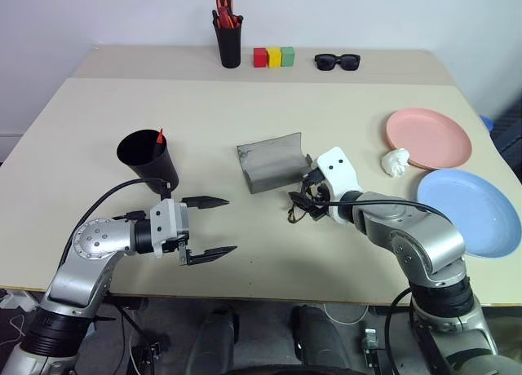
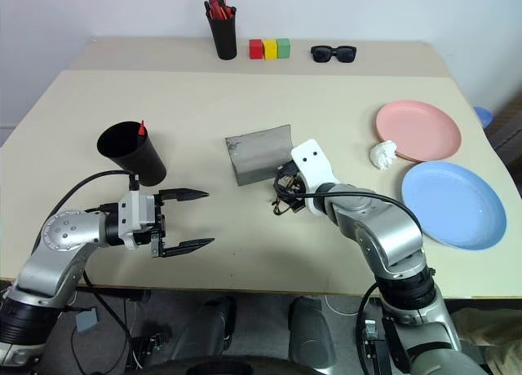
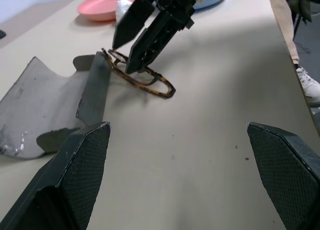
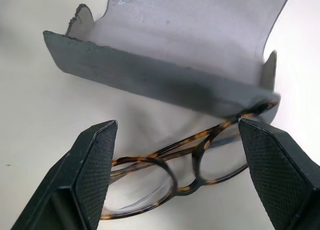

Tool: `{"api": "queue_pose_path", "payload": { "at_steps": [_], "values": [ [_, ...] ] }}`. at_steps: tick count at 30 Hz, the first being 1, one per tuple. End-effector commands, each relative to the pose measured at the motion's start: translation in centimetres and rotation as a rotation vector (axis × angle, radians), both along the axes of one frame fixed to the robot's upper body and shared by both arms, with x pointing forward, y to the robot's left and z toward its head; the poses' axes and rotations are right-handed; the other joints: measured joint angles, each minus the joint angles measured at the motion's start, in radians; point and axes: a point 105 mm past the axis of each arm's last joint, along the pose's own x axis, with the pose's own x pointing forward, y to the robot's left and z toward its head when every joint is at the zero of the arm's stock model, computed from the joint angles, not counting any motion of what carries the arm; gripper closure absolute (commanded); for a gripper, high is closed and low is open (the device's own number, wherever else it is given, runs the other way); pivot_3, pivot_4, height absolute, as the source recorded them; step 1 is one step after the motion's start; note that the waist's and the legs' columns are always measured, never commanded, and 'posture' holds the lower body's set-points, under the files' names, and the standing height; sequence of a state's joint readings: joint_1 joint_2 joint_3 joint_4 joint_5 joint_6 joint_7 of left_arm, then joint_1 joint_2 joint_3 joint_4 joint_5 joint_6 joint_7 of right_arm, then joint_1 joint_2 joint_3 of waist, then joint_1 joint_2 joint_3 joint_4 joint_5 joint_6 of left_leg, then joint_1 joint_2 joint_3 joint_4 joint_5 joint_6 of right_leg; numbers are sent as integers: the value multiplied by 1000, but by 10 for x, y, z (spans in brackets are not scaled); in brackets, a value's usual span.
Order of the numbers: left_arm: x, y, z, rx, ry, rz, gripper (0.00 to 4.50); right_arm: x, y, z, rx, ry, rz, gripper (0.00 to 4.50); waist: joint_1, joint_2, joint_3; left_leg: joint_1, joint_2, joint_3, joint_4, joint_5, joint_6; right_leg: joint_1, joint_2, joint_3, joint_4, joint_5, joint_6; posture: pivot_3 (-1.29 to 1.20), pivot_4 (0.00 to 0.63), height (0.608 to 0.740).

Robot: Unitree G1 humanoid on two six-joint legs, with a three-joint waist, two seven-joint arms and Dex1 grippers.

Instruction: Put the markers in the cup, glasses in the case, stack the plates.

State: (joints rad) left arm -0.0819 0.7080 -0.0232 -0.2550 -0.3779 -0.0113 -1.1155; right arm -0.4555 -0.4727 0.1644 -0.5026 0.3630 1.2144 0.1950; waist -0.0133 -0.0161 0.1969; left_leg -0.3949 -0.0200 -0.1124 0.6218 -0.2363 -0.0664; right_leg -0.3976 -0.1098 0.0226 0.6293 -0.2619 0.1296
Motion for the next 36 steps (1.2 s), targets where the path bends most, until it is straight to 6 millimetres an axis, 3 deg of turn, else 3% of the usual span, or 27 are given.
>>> {"api": "queue_pose_path", "payload": {
  "at_steps": [1,4,7,28,36],
  "values": [
    [-3,0,8,10,-40,-4,0,3,-17,-16,-85,35,-45,613,1,-1,-1,0,0,0,0,0,0,0,0,0,0,0,0,0,150,740],
    [-3,0,8,9,-39,3,0,0,1,-14,29,54,0,613,-2,-1,-1,0,0,0,-1,0,0,0,0,0,-1,0,0,0,150,740],
    [-3,1,9,7,-39,5,0,3,4,-8,57,21,-12,613,-11,0,0,-1,0,1,-5,0,0,-4,0,1,1,1,1,0,150,740],
    [0,-2,10,4,-44,-5,0,4,-27,-7,21,-24,-61,613,-4,0,0,-4,0,0,-6,0,0,-8,1,0,1,2,4,0,150,740],
    [-1,-3,10,3,-44,-6,0,6,-54,-13,-37,-14,-102,613,-4,0,0,-4,0,0,-6,0,0,-8,1,0,1,2,4,0,150,740]
  ]
}}
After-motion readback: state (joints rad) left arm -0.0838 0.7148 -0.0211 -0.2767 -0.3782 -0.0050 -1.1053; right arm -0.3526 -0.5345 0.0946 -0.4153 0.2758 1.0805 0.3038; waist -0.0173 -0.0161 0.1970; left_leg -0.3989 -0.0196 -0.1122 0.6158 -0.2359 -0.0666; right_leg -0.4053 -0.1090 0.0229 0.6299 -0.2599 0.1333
